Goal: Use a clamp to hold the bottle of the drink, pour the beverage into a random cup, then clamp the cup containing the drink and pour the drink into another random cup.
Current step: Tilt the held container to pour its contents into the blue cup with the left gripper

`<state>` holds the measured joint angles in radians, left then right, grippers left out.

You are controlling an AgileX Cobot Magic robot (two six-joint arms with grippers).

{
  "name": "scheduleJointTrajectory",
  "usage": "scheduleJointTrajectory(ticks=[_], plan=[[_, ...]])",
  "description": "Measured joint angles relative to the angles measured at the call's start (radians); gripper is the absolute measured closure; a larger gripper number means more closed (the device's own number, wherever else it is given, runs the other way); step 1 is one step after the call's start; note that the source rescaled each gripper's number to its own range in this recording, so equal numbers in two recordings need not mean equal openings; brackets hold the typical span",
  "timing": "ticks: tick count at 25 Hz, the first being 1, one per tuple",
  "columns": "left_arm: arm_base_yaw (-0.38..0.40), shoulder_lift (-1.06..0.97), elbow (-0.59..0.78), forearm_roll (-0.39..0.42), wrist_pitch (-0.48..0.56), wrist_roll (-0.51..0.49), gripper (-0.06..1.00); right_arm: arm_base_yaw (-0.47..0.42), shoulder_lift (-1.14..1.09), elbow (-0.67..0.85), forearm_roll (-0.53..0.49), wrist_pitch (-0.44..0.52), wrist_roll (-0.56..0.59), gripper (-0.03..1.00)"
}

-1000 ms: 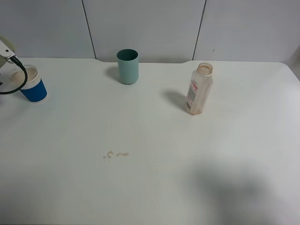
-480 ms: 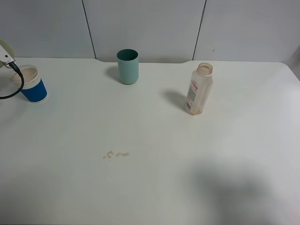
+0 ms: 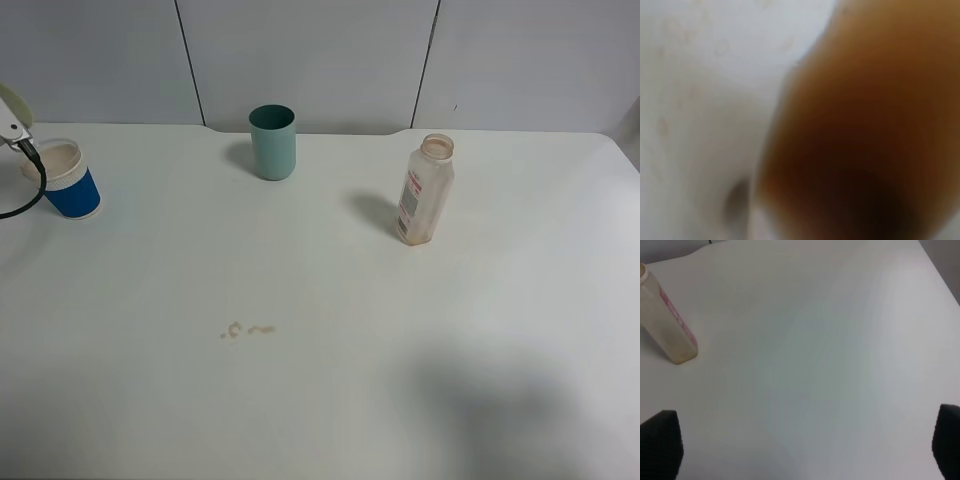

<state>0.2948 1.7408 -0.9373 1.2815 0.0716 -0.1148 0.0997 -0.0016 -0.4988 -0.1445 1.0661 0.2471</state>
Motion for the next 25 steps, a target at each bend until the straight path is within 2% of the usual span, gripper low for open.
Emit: scheduleJointTrajectory(ticks=[25], plan=[[-0.008, 0.0, 0.0, 0.135, -0.001, 0.026, 0.93, 0.0, 0.0, 0.0, 0.0, 0.0, 0.0, -0.03]])
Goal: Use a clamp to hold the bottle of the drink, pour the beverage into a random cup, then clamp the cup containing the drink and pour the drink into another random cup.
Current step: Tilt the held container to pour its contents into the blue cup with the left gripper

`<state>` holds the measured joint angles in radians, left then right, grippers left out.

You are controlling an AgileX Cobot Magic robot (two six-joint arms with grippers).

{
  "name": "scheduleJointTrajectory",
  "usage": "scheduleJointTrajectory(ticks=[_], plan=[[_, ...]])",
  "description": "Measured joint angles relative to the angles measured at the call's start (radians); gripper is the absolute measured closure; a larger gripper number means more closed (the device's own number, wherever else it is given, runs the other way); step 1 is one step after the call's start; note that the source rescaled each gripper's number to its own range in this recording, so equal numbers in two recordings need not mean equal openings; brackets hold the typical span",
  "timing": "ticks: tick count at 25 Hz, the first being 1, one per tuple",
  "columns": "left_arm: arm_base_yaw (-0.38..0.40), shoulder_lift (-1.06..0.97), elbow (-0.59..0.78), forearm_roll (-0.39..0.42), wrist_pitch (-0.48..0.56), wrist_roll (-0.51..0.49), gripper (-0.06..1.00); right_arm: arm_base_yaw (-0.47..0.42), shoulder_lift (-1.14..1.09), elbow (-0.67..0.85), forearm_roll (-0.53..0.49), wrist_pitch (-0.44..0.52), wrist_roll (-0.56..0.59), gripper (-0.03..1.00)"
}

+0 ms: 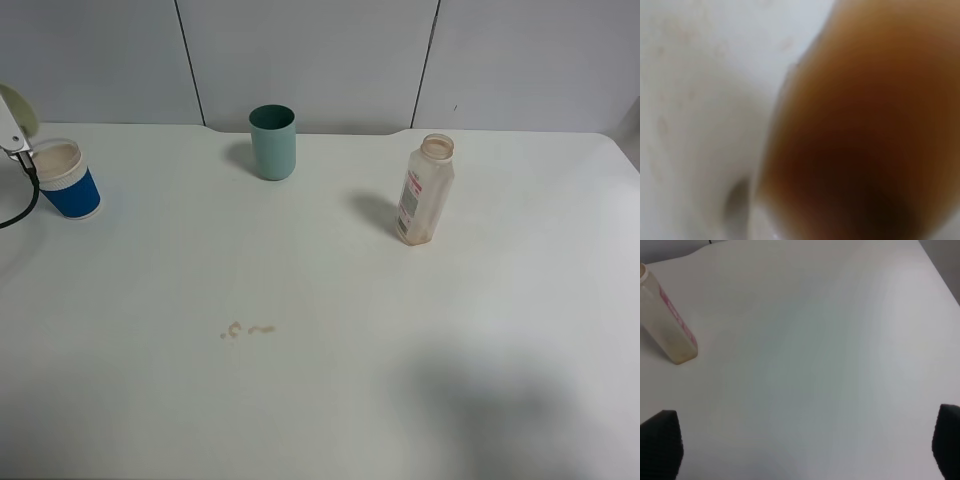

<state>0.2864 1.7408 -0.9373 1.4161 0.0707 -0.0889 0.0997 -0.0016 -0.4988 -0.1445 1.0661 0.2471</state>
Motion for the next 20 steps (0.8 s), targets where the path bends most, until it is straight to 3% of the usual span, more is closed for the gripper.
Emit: scheduleJointTrajectory(ticks=[20], plan=[[0.0, 0.0, 0.0, 0.065, 0.004, 0.008, 0.93, 0.0, 0.0, 0.0, 0.0, 0.0, 0.0, -0.03]])
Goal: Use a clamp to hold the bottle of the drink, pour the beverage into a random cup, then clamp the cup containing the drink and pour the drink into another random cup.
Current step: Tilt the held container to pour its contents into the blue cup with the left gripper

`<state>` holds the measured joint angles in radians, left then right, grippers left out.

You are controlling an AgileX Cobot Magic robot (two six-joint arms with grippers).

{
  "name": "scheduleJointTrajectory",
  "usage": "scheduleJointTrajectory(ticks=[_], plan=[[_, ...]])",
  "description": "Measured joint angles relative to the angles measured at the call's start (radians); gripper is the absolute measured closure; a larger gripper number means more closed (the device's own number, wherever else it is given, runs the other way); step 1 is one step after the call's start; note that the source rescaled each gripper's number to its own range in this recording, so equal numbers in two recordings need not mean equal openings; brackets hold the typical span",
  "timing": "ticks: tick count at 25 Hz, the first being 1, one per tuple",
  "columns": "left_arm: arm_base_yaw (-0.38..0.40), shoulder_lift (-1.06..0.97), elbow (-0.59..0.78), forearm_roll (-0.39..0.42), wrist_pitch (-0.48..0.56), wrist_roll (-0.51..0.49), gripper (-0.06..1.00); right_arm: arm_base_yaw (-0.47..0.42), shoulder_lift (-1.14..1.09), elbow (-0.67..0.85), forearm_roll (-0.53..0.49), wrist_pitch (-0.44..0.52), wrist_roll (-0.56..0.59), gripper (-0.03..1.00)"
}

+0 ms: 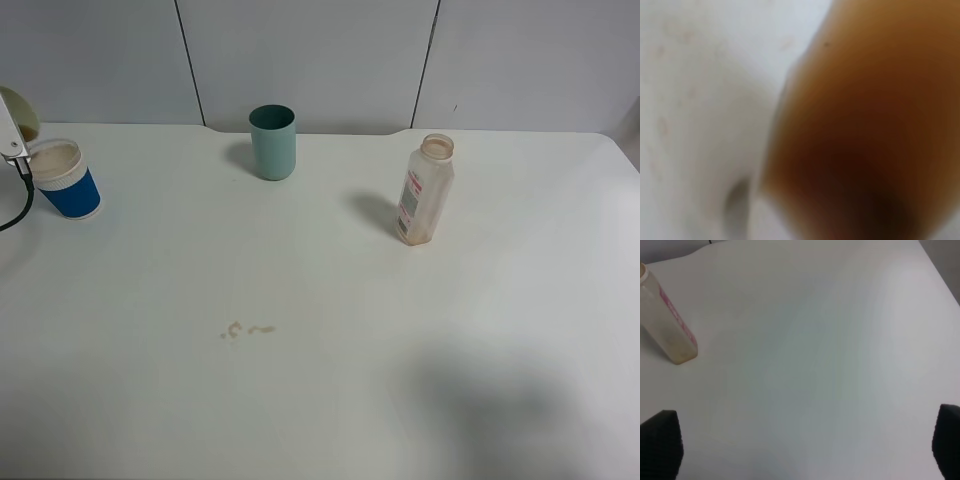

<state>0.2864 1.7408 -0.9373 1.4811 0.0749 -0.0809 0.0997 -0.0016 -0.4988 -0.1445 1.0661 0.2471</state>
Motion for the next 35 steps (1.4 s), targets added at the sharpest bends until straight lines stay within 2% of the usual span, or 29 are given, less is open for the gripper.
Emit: scheduleJointTrajectory(ticks=[15, 21, 35], plan=[[0.0, 0.0, 0.0, 0.034, 0.017, 0.015, 0.93, 0.0, 0.0, 0.0, 0.0, 0.0, 0.0, -0.03], [0.0, 0.0, 0.0, 0.038, 0.031, 0.056, 0.93, 0.0, 0.0, 0.0, 0.0, 0.0, 0.0, -0.03], [0.0, 0.0, -0.011, 0.038, 0.045, 0.081, 0.93, 0.0, 0.0, 0.0, 0.0, 0.0, 0.0, -0.03]])
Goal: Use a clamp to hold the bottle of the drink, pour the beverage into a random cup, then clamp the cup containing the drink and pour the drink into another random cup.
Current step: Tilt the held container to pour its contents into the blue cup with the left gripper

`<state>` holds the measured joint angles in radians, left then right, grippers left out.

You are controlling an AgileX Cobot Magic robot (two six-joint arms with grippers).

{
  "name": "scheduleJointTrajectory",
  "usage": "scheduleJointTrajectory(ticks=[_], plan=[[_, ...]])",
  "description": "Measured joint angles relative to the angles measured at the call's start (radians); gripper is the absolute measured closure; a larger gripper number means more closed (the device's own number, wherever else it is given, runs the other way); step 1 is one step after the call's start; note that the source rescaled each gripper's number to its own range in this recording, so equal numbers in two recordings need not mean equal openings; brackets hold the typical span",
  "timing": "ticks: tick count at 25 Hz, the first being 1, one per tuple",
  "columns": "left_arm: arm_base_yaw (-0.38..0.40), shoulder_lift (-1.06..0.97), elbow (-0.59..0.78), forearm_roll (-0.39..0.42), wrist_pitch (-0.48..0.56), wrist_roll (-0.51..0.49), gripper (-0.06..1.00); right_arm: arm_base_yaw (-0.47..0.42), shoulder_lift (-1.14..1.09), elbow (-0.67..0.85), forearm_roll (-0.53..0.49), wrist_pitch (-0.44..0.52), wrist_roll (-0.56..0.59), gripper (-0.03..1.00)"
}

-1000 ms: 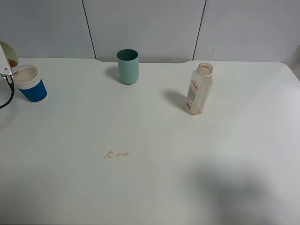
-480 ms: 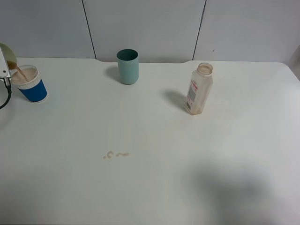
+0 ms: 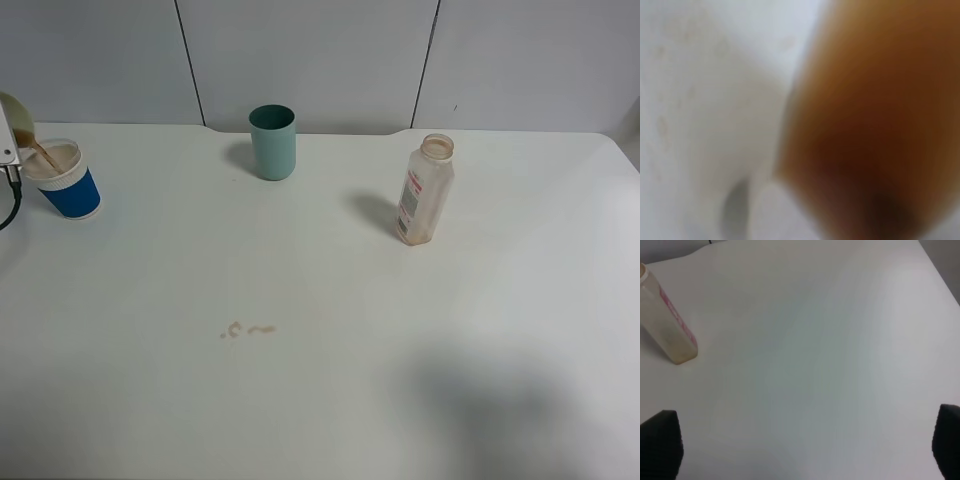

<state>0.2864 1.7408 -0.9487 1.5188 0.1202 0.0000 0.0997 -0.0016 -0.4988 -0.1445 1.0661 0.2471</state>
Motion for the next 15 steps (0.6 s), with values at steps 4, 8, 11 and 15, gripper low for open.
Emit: scheduleJointTrajectory(ticks=[4, 8, 11, 15], plan=[[0.0, 0.0, -0.02, 0.0, 0.006, 0.012, 0.93, 0.0, 0.0, 0.0, 0.0, 0.0, 0.0, -0.03], [0.0, 0.0, -0.028, 0.0, 0.007, 0.02, 0.93, 0.0, 0.0, 0.0, 0.0, 0.0, 0.0, -0.03], [0.0, 0.0, -0.028, 0.0, 0.01, 0.036, 0.93, 0.0, 0.0, 0.0, 0.0, 0.0, 0.0, -0.03], [0.0, 0.0, -0.029, 0.0, 0.011, 0.058, 0.93, 0.0, 0.0, 0.0, 0.0, 0.0, 0.0, -0.03]])
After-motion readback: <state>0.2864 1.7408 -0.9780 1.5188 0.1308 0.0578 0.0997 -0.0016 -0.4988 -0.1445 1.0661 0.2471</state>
